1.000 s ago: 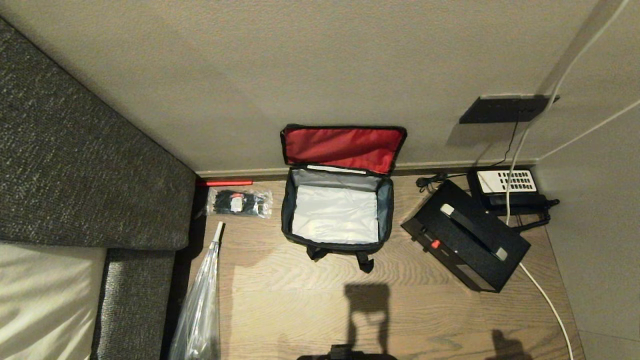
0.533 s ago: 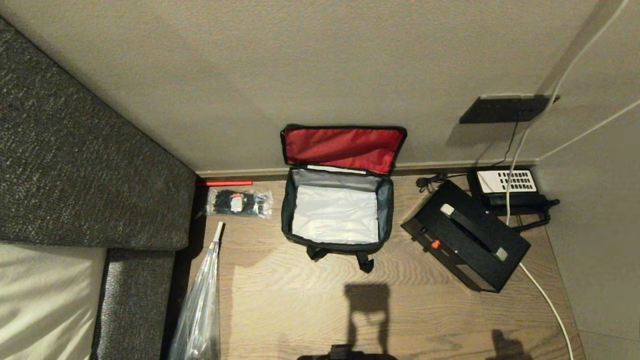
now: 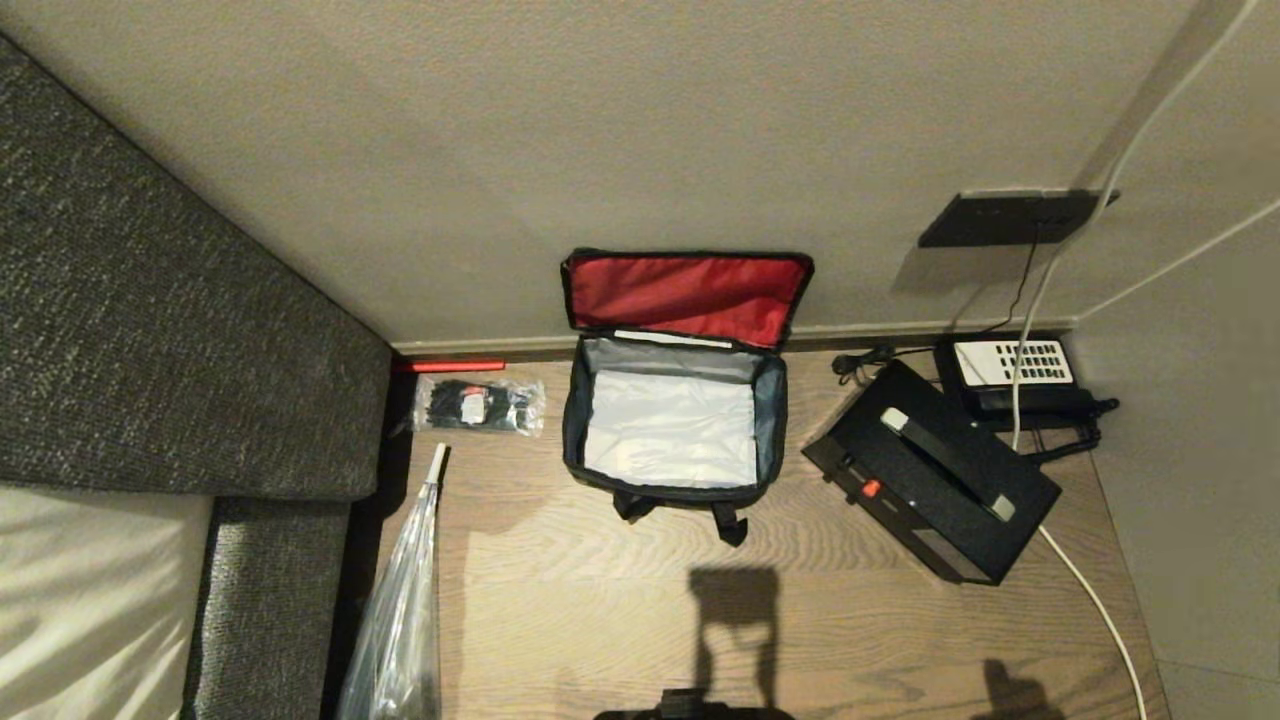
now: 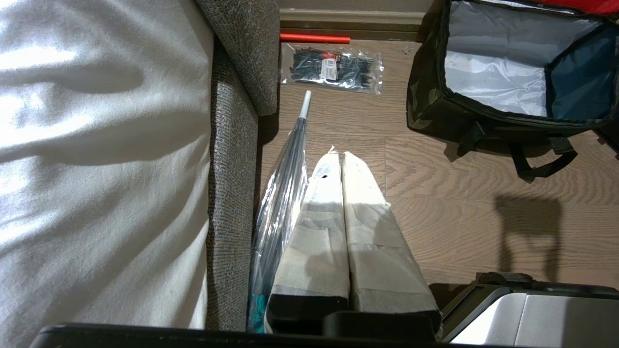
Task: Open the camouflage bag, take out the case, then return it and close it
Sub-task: Grip the handle again
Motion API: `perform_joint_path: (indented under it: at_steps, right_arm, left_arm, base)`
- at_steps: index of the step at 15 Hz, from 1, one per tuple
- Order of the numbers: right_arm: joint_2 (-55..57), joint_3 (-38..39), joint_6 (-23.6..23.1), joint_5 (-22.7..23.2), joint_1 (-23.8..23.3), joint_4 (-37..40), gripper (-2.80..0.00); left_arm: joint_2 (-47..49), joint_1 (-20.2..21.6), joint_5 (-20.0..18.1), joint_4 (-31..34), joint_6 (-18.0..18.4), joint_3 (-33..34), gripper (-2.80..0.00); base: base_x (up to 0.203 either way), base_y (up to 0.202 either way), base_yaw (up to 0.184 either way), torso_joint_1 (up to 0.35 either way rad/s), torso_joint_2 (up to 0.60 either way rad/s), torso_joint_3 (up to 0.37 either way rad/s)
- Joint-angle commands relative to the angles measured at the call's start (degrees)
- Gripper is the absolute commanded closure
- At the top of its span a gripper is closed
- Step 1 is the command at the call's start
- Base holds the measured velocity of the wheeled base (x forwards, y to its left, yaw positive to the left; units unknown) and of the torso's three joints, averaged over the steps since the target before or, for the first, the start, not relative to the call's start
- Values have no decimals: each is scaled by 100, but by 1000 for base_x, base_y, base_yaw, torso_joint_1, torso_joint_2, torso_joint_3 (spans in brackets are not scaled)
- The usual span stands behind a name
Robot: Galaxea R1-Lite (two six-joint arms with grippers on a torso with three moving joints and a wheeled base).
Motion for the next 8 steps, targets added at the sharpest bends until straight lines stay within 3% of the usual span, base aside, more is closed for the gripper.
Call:
perform_joint_path:
  at_steps: [1, 8]
  right_arm:
    - [-23, 0, -3, 2, 1, 1, 0]
    - [-19, 0, -3, 2, 1, 1, 0]
  left_arm:
    - [-11, 2, 2, 2, -2, 18, 0]
    - [-11, 2, 2, 2, -2, 18, 0]
  base:
    - [0, 0, 0, 0, 0, 0]
    - [0, 0, 0, 0, 0, 0]
